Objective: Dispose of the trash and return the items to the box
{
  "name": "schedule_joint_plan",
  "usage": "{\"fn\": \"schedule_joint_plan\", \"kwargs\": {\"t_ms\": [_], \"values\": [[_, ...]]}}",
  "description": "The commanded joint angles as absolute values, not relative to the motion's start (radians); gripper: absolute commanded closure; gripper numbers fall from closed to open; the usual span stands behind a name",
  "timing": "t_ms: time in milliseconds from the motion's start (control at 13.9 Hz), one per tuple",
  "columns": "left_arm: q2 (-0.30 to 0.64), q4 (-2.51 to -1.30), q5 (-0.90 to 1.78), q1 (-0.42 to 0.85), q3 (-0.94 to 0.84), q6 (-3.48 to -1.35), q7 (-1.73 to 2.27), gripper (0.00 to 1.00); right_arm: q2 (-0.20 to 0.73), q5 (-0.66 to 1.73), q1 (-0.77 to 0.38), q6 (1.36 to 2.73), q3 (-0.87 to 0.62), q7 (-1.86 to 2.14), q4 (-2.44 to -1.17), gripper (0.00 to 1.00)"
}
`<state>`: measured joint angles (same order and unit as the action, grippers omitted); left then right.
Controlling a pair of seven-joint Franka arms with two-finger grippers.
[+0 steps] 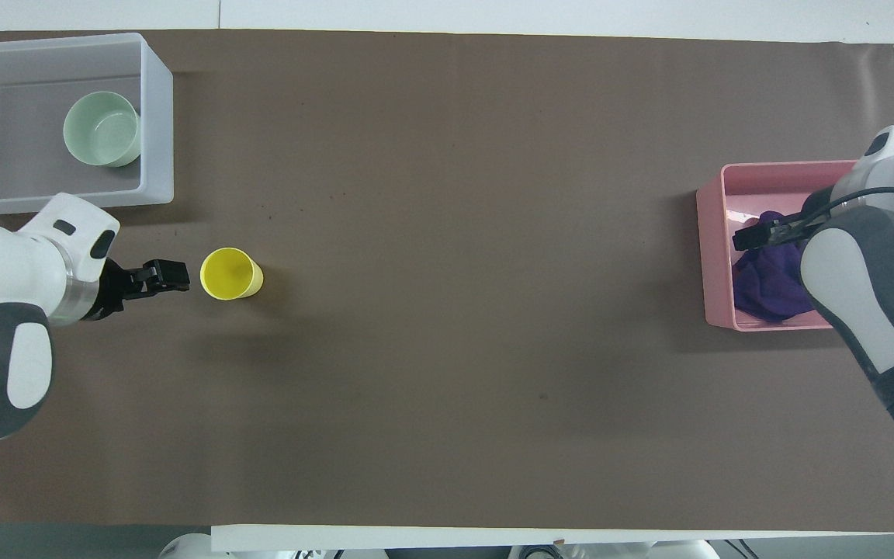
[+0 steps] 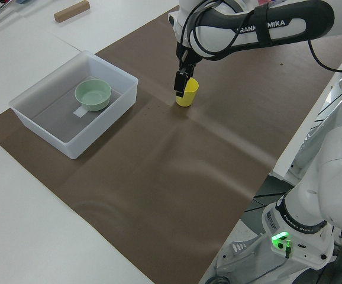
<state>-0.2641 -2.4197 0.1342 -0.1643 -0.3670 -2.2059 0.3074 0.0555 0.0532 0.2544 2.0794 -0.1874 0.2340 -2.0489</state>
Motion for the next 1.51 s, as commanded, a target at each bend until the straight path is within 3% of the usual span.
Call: {"fn": "schedule_joint_plan", "kwargs": {"t_ms": [0,144,360,432,505,577,649,793,1009,1153,1297,1441], "values": [[-0.262,-2.497,0.124,-0.161,-0.38,-2.356,0.351,0.0,0.058,0.058,0.184,2.019,-0.192,0.062,-1.997,0.0],[-0.219,-2.507,0.124,-0.16,-0.417,-2.42,0.408,0.0,0.058,0.058,0.125,1.991,-0.192,-0.043,-1.958,0.0],[-0.203,-2.502,0.123,-0.161,-0.419,-2.451,0.411,0.0,0.092,0.049,0.121,1.734,-0.192,-0.041,-1.749,0.0],[-0.184,-2.505,0.124,-0.16,-0.419,-2.47,0.426,0.16,0.086,0.04,0.124,1.677,-0.192,-0.022,-1.711,0.0],[-0.176,-2.505,0.123,-0.158,-0.419,-2.477,0.449,0.71,0.077,0.035,0.123,1.623,-0.189,0.001,-1.675,0.0],[-0.175,-2.502,0.123,-0.161,-0.419,-2.477,0.439,0.9,0.066,0.035,0.129,1.567,-0.187,0.005,-1.642,0.0],[-0.173,-2.499,0.123,-0.161,-0.419,-2.477,0.436,0.99,0.057,0.026,0.143,1.515,-0.183,0.033,-1.606,0.0],[-0.173,-2.493,0.123,-0.161,-0.42,-2.477,0.448,1.0,0.034,-0.02,0.169,1.435,-0.183,0.119,-1.556,0.0],[-0.153,-2.389,0.124,-0.164,-0.448,-2.433,0.518,1.0,-0.015,-0.028,0.198,1.399,-0.183,0.126,-1.555,0.0],[-0.144,-2.224,0.126,-0.181,-0.454,-2.268,0.535,1.0,-0.038,-0.018,0.228,1.387,-0.183,0.129,-1.559,0.0],[-0.059,-2.014,0.126,-0.236,-0.451,-2.156,0.544,1.0,-0.052,-0.017,0.239,1.378,-0.183,0.13,-1.562,0.0],[0.017,-1.904,0.018,-0.283,-0.445,-2.144,0.543,1.0,-0.063,-0.017,0.239,1.365,-0.181,0.178,-1.569,0.0]]}}
